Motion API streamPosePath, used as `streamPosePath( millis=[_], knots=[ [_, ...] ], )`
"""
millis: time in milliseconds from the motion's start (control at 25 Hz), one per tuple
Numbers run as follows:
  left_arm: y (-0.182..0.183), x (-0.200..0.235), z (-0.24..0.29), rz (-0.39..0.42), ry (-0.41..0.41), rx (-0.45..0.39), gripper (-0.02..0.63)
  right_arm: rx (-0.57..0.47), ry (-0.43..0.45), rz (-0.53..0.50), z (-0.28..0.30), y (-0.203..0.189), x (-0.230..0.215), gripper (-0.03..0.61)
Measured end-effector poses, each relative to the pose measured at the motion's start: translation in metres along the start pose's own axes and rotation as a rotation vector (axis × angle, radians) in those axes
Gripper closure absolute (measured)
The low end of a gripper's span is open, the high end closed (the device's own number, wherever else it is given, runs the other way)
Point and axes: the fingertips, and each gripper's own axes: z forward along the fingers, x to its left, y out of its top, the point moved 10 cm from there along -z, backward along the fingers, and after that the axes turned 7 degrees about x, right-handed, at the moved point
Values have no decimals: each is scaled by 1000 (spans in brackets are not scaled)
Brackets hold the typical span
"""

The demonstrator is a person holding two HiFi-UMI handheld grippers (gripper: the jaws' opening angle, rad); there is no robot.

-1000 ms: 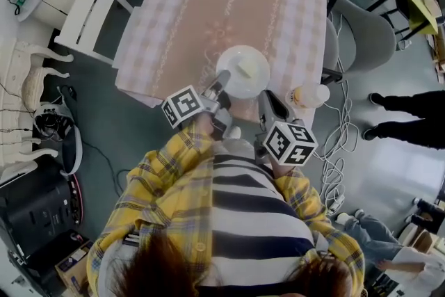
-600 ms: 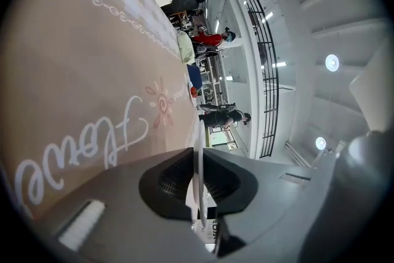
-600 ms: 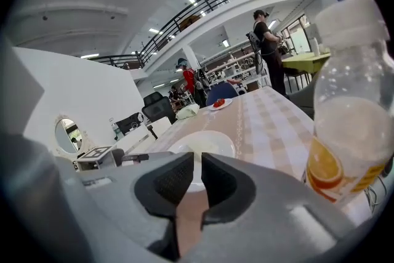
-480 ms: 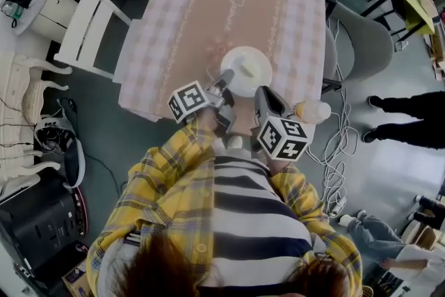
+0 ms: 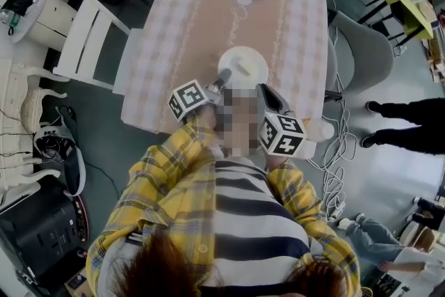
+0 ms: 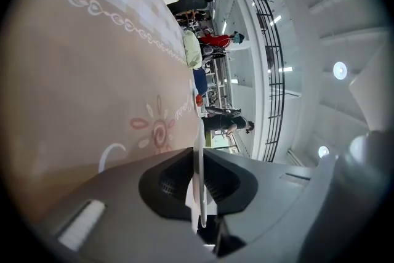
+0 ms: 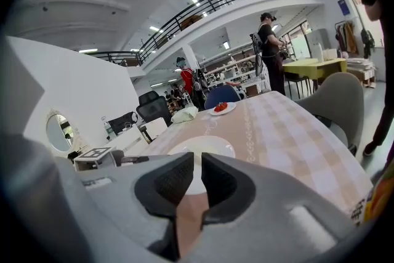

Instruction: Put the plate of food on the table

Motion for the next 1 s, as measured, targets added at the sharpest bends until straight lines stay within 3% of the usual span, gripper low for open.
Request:
streamPosePath(
  millis=[1000],
  knots=[
    [68, 20, 12, -95, 69, -155, 584, 112, 65, -90, 87, 26, 20, 543]
  ],
)
